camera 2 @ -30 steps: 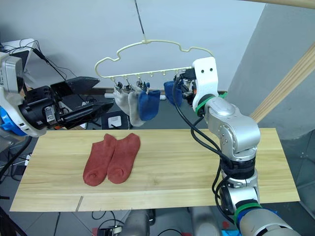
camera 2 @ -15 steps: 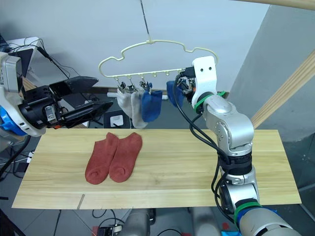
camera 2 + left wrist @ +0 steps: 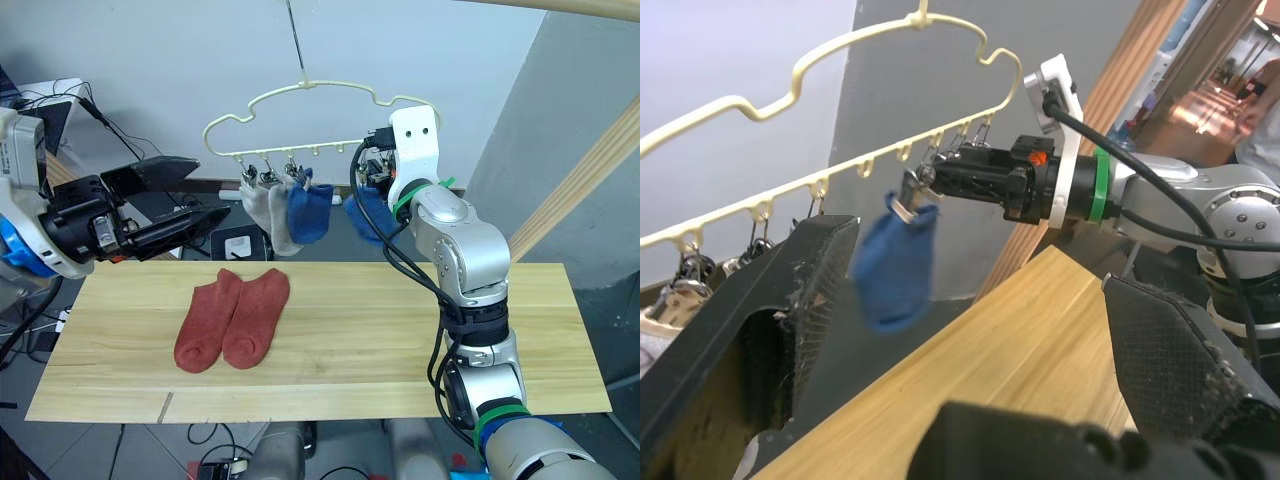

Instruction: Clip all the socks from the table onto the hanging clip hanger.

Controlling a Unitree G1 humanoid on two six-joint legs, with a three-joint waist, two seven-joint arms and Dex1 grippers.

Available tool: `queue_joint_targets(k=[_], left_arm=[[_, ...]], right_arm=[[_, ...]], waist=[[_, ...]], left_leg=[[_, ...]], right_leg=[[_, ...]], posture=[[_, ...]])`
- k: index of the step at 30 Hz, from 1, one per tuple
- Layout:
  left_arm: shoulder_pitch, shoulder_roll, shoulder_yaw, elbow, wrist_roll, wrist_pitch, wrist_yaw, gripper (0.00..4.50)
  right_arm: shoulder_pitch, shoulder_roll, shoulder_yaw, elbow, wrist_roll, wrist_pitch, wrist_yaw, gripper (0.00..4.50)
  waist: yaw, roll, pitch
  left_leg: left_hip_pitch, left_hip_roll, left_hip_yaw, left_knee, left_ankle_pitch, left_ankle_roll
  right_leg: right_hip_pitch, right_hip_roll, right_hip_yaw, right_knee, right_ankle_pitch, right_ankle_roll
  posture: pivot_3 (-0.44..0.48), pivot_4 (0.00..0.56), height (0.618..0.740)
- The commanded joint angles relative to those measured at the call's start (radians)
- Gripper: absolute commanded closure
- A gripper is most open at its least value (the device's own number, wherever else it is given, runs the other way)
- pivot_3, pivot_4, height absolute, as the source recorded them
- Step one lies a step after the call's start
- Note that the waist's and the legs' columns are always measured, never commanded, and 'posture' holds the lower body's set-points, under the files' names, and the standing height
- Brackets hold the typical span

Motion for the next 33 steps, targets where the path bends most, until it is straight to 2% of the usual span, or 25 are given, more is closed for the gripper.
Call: queue_joint_targets(k=[1, 12, 15, 18, 20, 29, 33], left_arm=[[0.004, 0.011, 0.036, -0.038, -0.016, -0.029, 0.005, 0.0], [0.015, 0.015, 0.037, -0.043, -0.012, -0.04, 0.014, 0.0], [0.016, 0.016, 0.037, -0.043, -0.015, -0.042, 0.016, 0.0], [0.017, 0.016, 0.036, -0.043, -0.016, -0.043, 0.017, 0.0], [0.017, 0.016, 0.035, -0.043, -0.015, -0.044, 0.017, 0.0], [0.019, 0.014, 0.029, -0.04, -0.01, -0.045, 0.018, 0.0], [0.103, 0.035, 0.007, -0.033, 0.039, 0.028, 0.079, 0.0]], right_arm=[[-0.034, 0.0, 0.0, -0.014, -0.01, -0.037, 0.003, 2.51], [-0.04, 0.002, 0.004, 0.022, -0.031, -0.068, 0.0, 2.51], [-0.043, 0.003, 0.003, 0.029, -0.039, -0.074, -0.002, 3.1], [-0.044, 0.003, 0.003, 0.032, -0.04, -0.077, -0.002, 4.04], [-0.044, 0.002, 0.003, 0.035, -0.043, -0.081, -0.004, 4.46], [-0.048, 0.002, -0.005, 0.039, -0.049, -0.082, -0.009, 4.48], [-0.059, -0.004, -0.008, 0.03, -0.052, -0.066, -0.014, 4.48]], waist=[[0.0, 0.0, 0.0], [0.001, 0.0, 0.0], [0.001, 0.0, 0.0], [0.001, 0.0, 0.0], [0.001, 0.0, 0.0], [0.002, -0.001, 0.0], [0.0, 0.0, 0.0]], left_leg=[[0.0, 0.0, 0.0, 0.0, 0.0, 0.0], [0.0, 0.0, 0.0, 0.0, 0.0, 0.0], [0.0, 0.0, 0.0, 0.0, 0.0, 0.0], [0.0, 0.0, 0.0, 0.0, 0.0, 0.0], [0.0, 0.0, 0.0, 0.0, 0.0, 0.0], [0.0, 0.0, 0.0, 0.0, 0.0, 0.0], [0.0, 0.0, 0.0, 0.0, 0.0, 0.0]], right_leg=[[0.0, 0.0, 0.0, 0.0, 0.0, 0.0], [0.0, 0.0, 0.0, 0.0, 0.0, 0.0], [0.0, 0.0, 0.0, 0.0, 0.0, 0.0], [0.0, 0.0, 0.0, 0.0, 0.0, 0.0], [0.0, 0.0, 0.0, 0.0, 0.0, 0.0], [0.0, 0.0, 0.0, 0.001, 0.0, 0.0], [0.0, 0.0, 0.0, 0.0, 0.0, 0.0]], posture=[[-0.054, 0.272, 0.74], [-0.047, 0.267, 0.74], [-0.047, 0.267, 0.74], [-0.045, 0.263, 0.74], [-0.045, 0.263, 0.74], [-0.048, 0.266, 0.74], [-0.047, 0.275, 0.74]])
